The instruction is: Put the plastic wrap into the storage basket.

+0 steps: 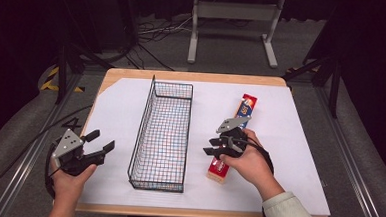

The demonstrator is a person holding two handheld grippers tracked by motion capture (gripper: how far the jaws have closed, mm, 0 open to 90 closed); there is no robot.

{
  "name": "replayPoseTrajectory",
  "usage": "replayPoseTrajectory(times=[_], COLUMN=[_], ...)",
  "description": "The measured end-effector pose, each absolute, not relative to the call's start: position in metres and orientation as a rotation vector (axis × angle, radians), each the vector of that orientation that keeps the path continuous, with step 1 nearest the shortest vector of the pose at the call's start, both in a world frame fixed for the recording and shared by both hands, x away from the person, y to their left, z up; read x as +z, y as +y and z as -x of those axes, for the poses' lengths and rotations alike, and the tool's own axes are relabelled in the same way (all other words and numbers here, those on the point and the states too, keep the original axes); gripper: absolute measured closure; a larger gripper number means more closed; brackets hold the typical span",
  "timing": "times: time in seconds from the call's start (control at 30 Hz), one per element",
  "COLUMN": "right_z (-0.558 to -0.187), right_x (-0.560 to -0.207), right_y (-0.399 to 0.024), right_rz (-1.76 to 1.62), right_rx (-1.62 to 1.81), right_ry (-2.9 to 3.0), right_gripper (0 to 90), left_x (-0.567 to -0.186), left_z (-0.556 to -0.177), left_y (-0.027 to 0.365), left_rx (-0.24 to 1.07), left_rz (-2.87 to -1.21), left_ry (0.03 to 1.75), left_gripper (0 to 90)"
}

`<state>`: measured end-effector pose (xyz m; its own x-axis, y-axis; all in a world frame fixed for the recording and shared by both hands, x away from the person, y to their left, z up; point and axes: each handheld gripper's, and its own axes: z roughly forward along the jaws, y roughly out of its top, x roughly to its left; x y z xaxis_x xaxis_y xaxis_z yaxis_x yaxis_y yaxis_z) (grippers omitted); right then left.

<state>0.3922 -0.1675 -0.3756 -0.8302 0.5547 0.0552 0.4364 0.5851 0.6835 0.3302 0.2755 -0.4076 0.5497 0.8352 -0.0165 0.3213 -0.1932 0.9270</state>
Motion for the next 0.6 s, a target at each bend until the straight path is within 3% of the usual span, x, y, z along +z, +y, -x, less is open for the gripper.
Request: replayPoseTrajectory(times=[0.17,0.5,0.6], right_z=[-0.392,-0.388,-0.386], right_x=[-0.381,-0.393,-0.392], right_y=[-0.158,-0.142,-0.138], right_rz=[-0.804,-0.751,-0.731], right_rx=[0.968,0.780,0.722], right_ry=[2.739,2.875,2.898], right_gripper=[65.8,69.0,75.3], left_x=[-0.408,-0.408,-0.408], left_z=[-0.330,-0.331,-0.331], left_y=[0.275,0.276,0.276], left_rx=[0.627,0.626,0.625], left_rz=[-1.776,-1.777,-1.777], left_ry=[0.962,0.964,0.963], left_gripper=[33.3,33.4,33.4])
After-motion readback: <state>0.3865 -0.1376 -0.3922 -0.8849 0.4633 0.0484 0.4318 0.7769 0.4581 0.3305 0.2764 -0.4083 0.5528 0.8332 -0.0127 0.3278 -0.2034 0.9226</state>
